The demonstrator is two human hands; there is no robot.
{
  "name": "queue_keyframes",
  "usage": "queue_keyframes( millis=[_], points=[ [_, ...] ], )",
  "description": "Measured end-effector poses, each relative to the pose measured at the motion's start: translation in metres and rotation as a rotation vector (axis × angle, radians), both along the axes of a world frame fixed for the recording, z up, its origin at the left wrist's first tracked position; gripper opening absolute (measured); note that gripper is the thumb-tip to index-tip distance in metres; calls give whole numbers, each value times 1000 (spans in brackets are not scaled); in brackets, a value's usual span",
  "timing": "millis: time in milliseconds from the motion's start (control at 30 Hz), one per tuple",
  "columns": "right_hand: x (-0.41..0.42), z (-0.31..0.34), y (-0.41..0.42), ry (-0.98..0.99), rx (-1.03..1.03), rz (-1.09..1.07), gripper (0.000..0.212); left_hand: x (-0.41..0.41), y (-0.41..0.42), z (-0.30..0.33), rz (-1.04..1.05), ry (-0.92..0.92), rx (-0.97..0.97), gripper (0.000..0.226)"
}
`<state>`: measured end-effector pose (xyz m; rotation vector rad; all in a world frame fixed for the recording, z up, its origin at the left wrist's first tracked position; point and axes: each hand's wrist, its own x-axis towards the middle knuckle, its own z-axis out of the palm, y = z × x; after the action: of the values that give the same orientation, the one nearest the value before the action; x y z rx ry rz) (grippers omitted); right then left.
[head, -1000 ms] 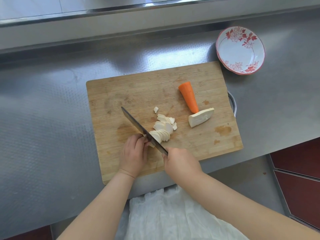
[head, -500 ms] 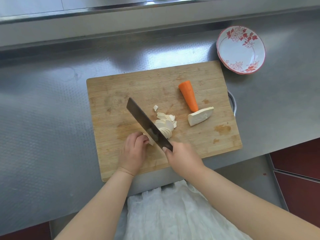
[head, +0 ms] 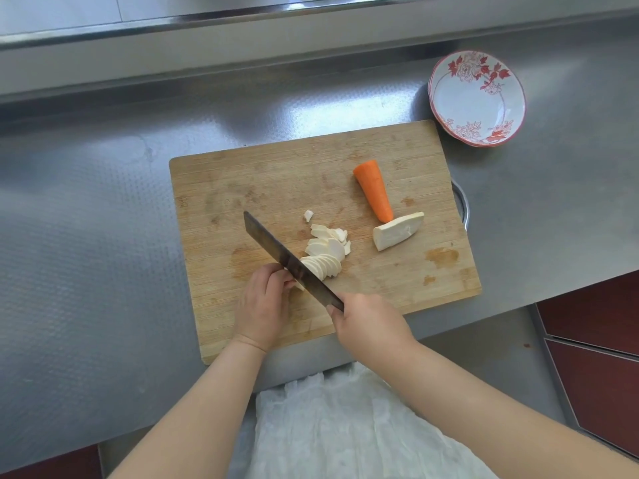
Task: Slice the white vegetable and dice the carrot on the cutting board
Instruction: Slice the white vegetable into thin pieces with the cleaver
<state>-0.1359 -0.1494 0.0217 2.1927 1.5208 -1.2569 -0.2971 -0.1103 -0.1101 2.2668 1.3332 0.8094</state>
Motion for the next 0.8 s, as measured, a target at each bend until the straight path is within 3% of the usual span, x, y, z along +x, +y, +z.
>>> queue_keyframes(
  millis=[800],
  points=[
    [-21, -25, 20, -20, 11, -47, 27, -1, 1, -3, -10, -4, 21, 8]
  ],
)
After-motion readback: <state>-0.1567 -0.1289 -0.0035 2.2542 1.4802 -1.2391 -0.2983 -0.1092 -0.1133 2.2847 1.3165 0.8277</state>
